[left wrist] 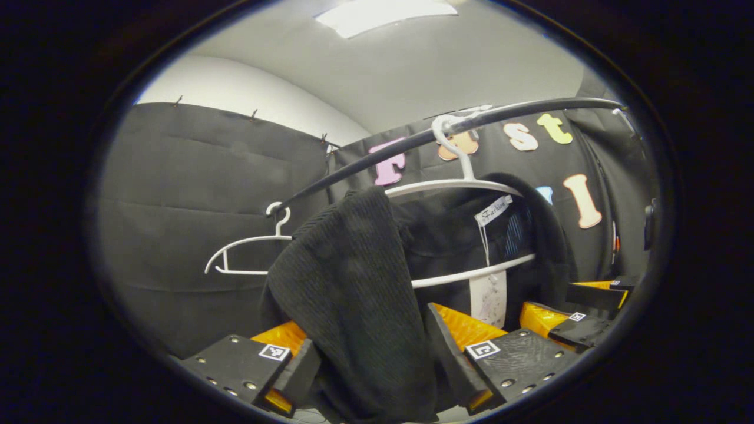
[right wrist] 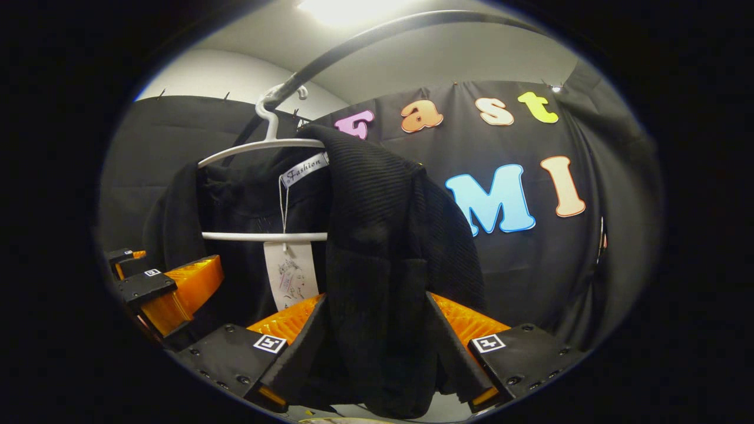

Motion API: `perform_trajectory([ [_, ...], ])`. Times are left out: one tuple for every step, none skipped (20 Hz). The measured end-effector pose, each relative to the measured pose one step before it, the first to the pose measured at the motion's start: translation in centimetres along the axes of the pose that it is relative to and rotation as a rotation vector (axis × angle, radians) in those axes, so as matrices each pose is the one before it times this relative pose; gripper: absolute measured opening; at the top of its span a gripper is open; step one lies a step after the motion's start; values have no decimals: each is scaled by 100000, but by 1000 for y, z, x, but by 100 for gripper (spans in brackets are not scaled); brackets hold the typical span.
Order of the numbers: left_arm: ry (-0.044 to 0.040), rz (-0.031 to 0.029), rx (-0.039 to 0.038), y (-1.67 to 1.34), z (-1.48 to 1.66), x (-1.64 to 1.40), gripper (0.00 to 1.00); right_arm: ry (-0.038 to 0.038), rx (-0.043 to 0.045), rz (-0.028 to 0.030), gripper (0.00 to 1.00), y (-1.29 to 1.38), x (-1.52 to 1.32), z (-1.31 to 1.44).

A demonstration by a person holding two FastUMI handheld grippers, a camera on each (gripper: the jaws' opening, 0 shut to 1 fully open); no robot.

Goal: Grasp the clothes on the hanger with both hands and then place them into the laundry hamper below.

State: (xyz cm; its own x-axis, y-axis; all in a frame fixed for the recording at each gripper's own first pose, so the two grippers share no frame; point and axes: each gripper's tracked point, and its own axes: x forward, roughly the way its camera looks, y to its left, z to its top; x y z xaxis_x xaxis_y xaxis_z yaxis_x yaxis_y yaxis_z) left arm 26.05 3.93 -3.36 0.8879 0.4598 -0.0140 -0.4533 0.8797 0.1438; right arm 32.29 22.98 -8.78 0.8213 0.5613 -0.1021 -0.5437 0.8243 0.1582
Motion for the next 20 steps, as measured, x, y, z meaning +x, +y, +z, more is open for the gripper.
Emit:
perform_trajectory([
  [500, 1707, 843, 367, -132, 75, 89, 432, 302, -432, 98, -221, 382, -146],
  [400, 1734, 655, 366, -79, 135, 84, 667, 430, -13, 98, -151, 384, -360],
  [443, 152, -107, -62, -134, 13, 72, 825, 507, -69, 92, -84, 270, -127],
  [349, 77, 9, -50, -53, 98, 71, 581, 324, 75, 79, -112, 214, -189],
  [107, -276, 222, 39, -113, -31, 71, 240, -55, -444, 73, -245, 169, 36],
  [-202, 2299, 619, 464, 127, -2, 71, -9, -384, -30, 58, -57, 129, 68],
  [-58, 605, -359, 393, -82, 66, 57, 131, -638, 380, 55, 24, 60, 52],
  [-166, -1201, -954, -140, 61, -98, 44, -484, -934, -475, 43, -167, 1, 133],
  [-316, -2250, -702, -332, 88, -132, 30, -1090, -930, -1035, 31, -307, 192, 339],
  [-661, 4047, -277, 1148, 353, -505, 17, -1127, -1411, -2443, 14, -574, -102, 216],
  [-1093, 1859, -464, 689, 255, -471, 14, -829, -1798, -1326, 10, -450, -202, 208],
  [-901, -167, -1193, 203, 247, 99, 10, 111, -1224, 660, 7, 284, 170, 96],
  [-736, -1214, -889, 35, 293, -87, 7, -372, -776, -549, 6, -111, -143, 131],
  [-651, -305, -143, 386, 419, -301, 6, -1647, -288, -1084, 7, -361, -228, 491],
  [-998, -245, 350, 357, 494, -320, 5, -2410, 249, -1431, 7, -467, -254, 735],
  [-1256, -335, 777, 316, 667, -354, 4, -2867, 595, -1348, 7, -302, -274, 846],
  [-1389, 333, 931, 469, 624, -356, 4, -1978, -280, -1257, 7, -363, -120, 720],
  [-1005, -94, 572, 309, 692, -230, 2, -1723, -499, -1158, 5, -416, -26, 577],
  [-997, -291, 100, 126, 724, -194, 1, -1500, -551, -1271, 5, -433, 74, 637],
  [-1272, -45, -130, 401, 638, 11, 2, -1015, -395, -1234, 5, -501, 30, 476],
])
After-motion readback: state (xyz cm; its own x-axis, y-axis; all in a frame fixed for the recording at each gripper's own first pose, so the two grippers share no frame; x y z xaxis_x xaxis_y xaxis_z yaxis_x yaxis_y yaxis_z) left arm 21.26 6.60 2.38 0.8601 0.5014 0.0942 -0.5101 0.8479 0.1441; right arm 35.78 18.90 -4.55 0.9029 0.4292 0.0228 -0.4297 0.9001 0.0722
